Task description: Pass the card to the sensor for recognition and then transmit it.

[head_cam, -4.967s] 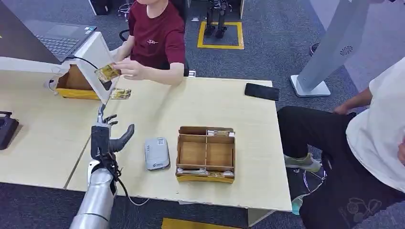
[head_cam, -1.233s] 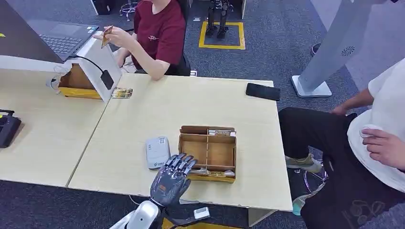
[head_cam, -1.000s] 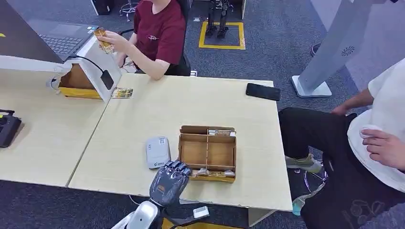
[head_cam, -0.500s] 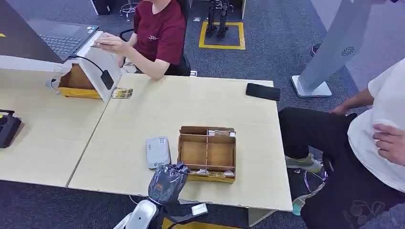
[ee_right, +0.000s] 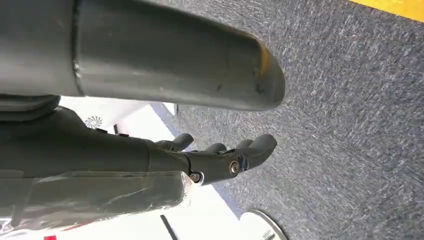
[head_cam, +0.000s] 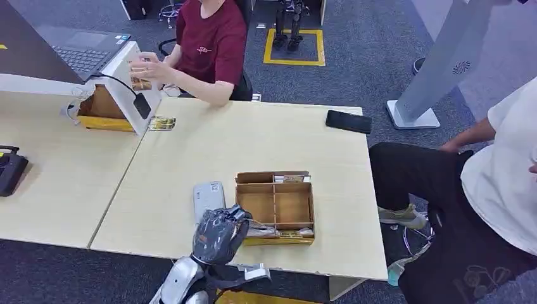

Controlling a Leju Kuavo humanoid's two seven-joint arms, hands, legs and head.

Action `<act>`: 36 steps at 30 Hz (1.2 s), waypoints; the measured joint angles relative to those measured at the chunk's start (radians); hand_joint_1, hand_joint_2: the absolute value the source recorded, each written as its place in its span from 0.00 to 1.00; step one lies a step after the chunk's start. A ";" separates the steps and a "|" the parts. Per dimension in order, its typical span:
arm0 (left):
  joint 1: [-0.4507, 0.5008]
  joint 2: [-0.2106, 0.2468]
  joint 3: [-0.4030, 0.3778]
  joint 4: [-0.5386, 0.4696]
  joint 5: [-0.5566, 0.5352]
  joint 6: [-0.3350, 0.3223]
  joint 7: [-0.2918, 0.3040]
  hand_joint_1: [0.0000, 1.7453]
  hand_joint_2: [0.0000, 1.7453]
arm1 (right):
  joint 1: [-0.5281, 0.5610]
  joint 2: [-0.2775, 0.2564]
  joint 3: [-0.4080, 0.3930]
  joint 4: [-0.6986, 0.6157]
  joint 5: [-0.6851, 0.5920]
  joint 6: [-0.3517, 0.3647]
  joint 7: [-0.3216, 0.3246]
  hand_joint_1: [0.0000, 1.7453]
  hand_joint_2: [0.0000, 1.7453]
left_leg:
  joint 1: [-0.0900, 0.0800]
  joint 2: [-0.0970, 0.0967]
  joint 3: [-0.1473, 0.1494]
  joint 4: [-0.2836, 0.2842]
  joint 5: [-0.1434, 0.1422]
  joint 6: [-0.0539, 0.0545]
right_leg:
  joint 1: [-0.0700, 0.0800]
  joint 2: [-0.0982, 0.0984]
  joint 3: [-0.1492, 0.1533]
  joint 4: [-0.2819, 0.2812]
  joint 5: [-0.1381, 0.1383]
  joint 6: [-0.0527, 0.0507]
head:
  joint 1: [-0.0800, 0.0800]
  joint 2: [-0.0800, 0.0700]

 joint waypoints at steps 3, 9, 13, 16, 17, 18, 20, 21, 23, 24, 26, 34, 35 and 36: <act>-0.004 0.018 0.006 -0.037 0.015 0.000 0.009 1.00 1.00 | 0.000 0.000 -0.001 0.000 0.000 -0.002 0.000 0.00 0.00 | 0.000 0.000 0.000 0.000 0.000 0.000 | 0.000 0.000 0.000 0.000 0.000 0.000 | 0.000 0.000; -0.004 0.037 0.009 -0.064 0.032 0.000 0.012 1.00 1.00 | 0.000 0.002 -0.002 0.000 0.000 -0.001 0.000 0.00 0.00 | 0.000 0.000 0.000 0.000 0.000 0.000 | 0.000 0.000 0.000 0.000 0.000 0.000 | 0.000 0.000; -0.015 0.038 0.030 -0.070 -0.028 0.000 0.042 1.00 1.00 | 0.000 0.004 -0.002 0.000 0.001 -0.001 0.001 0.00 0.00 | 0.000 0.000 0.000 0.000 0.000 0.000 | 0.000 0.000 0.000 0.000 0.000 0.000 | 0.000 0.000; -0.056 0.038 0.073 -0.069 -0.038 0.000 0.061 1.00 1.00 | 0.000 0.006 -0.001 0.000 0.000 -0.001 0.002 0.00 0.00 | 0.000 0.000 0.000 0.000 0.000 0.000 | 0.000 0.000 0.000 0.000 0.000 0.000 | 0.000 0.000; -0.079 0.038 0.094 -0.063 -0.025 0.000 0.061 1.00 1.00 | -0.001 0.007 0.000 0.000 0.001 -0.001 0.001 0.00 0.00 | 0.000 0.000 0.000 0.000 0.001 0.000 | 0.000 0.000 0.000 0.000 0.000 0.000 | 0.000 0.000; -0.106 0.037 0.116 -0.053 -0.010 0.000 0.060 1.00 1.00 | -0.001 0.007 0.001 0.000 0.000 -0.001 0.000 0.00 0.00 | 0.000 0.000 0.000 0.000 0.001 -0.001 | 0.000 0.000 0.000 0.000 0.001 0.000 | 0.000 0.000; -0.149 0.039 0.155 -0.030 -0.024 0.000 0.064 1.00 1.00 | -0.001 0.007 0.003 0.000 0.000 0.000 0.000 0.00 0.00 | 0.000 0.000 0.000 0.000 0.002 -0.001 | 0.000 0.000 0.000 0.001 0.001 -0.001 | 0.000 0.000; -0.168 0.039 0.177 -0.020 -0.042 0.000 0.074 1.00 1.00 | -0.001 0.007 0.006 0.000 0.001 0.000 0.000 0.00 0.00 | 0.000 0.000 0.000 0.000 0.002 -0.001 | 0.000 0.000 0.000 0.001 0.001 -0.001 | 0.000 0.000; -0.201 0.039 0.222 0.003 -0.094 0.000 0.101 1.00 1.00 | -0.001 0.007 0.013 0.000 0.001 0.002 0.000 0.00 0.00 | 0.000 0.000 0.000 0.000 0.003 -0.001 | 0.000 0.000 0.000 0.001 0.001 -0.001 | 0.000 0.000; -0.220 0.040 0.247 0.016 -0.107 0.000 0.108 1.00 1.00 | -0.001 0.007 0.018 0.000 0.001 0.003 0.002 0.00 0.00 | 0.000 0.000 0.000 0.000 0.003 -0.001 | 0.000 0.000 0.000 0.001 0.001 -0.001 | 0.000 0.000; -0.248 0.042 0.298 0.036 -0.124 0.000 0.111 1.00 1.00 | -0.002 0.008 0.025 0.000 0.001 0.005 0.003 0.00 0.00 | 0.000 0.000 0.000 0.000 0.003 -0.001 | 0.000 0.000 0.000 0.001 0.001 -0.001 | 0.000 0.000; -0.277 0.042 0.451 0.081 -0.112 0.000 0.057 1.00 1.00 | -0.001 0.008 0.042 0.000 0.001 0.010 0.011 0.00 0.00 | 0.000 0.000 -0.001 0.000 0.003 -0.001 | 0.000 0.000 -0.001 0.001 0.001 -0.001 | 0.000 0.000; -0.277 0.042 0.460 0.083 -0.111 0.000 0.053 1.00 1.00 | -0.002 0.008 0.045 0.000 0.000 0.010 0.011 0.00 0.00 | 0.000 0.000 -0.001 0.000 0.003 -0.001 | 0.000 0.000 -0.001 0.001 0.001 -0.001 | 0.000 0.000; -0.277 0.041 0.466 0.084 -0.112 0.000 0.052 1.00 1.00 | -0.002 0.008 0.046 0.000 0.001 0.010 0.011 0.00 0.00 | 0.000 0.000 -0.001 0.000 0.003 -0.001 | 0.000 0.000 -0.001 0.001 0.001 -0.001 | 0.000 0.000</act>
